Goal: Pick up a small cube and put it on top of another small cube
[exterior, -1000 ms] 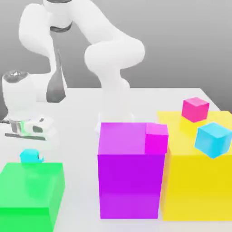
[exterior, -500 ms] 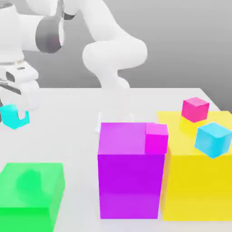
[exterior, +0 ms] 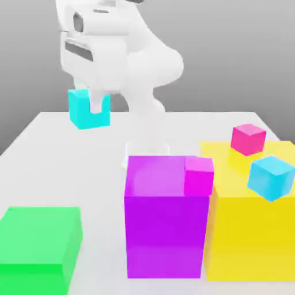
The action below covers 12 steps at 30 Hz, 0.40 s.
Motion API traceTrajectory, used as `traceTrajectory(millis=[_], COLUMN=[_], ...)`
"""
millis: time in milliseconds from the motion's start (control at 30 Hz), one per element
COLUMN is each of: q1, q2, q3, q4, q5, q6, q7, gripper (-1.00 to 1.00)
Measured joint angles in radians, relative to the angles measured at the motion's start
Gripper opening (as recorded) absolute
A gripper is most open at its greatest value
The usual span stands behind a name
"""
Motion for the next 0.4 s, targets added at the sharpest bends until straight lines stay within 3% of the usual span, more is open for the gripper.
traceTrajectory(millis=[167,267,300,400], q1=[0.128,0.149,0.151,0.151], q2=[0.153,0.215,0.231,0.231], q3=[0.067,0.042,0.031,0.031], q4=[0.033,-0.028,-0.051,-0.051], q5=[0.171,0.192,0.193,0.193], q6=[0.069,0.183,0.221,0.221], q7=[0.212,0.229,0.228,0.228], gripper=[-1.00,-1.00,1.00,1.00])
